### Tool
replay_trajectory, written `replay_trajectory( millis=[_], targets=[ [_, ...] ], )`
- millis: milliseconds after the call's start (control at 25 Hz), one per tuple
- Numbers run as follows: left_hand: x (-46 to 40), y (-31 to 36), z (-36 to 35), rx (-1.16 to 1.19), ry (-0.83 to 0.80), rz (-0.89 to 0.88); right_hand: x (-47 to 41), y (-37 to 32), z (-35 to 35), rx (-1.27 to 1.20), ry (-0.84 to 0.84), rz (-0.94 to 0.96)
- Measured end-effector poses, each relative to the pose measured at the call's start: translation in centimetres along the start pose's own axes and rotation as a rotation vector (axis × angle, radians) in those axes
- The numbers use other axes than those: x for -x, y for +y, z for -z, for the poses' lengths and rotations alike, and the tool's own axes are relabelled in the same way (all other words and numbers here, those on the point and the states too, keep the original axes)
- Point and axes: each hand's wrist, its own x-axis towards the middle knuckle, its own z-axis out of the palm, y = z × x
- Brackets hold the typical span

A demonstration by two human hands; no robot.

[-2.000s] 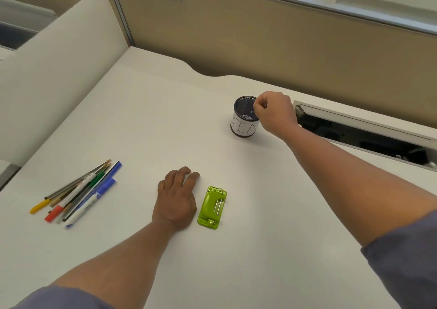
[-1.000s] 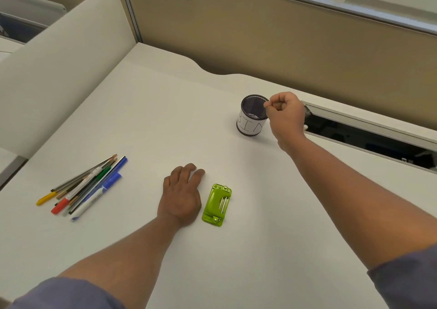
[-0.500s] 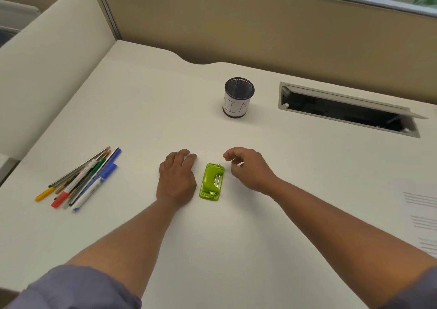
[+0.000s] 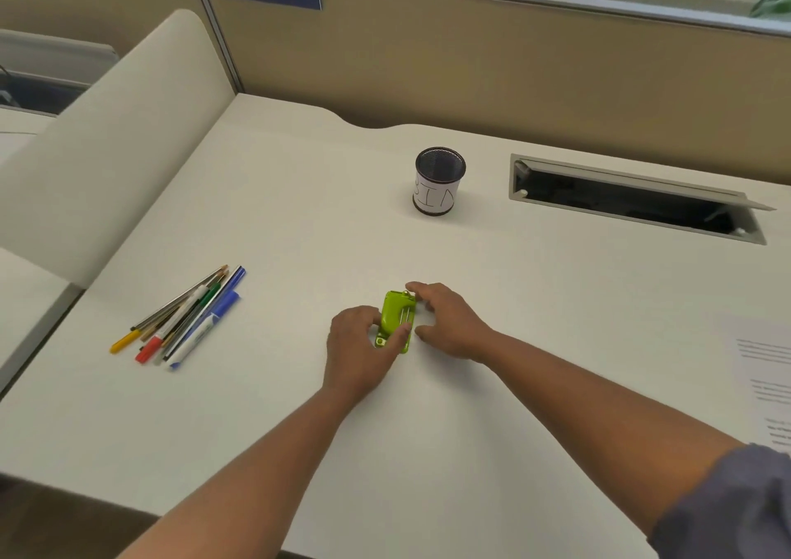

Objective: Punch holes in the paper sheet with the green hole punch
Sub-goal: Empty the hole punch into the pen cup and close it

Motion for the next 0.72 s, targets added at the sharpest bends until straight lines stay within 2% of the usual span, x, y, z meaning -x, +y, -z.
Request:
replay_trajectory(
  millis=[160, 400, 720],
  targets=[
    [0.3, 0.8, -0.7, 0.003, 0.031, 0.060, 0.0, 0.1, -0.3, 0.008, 0.000, 0.012],
    [0.2, 1.6, -0.9, 0.147, 0.016, 0.151, -0.1, 0.1, -0.5, -0.047, 0.031, 0.003],
    [0.2, 2.1, -0.9, 0.177, 0.005, 0.184, -0.1, 0.1, -0.4, -0.112, 0.038, -0.020]
  ],
)
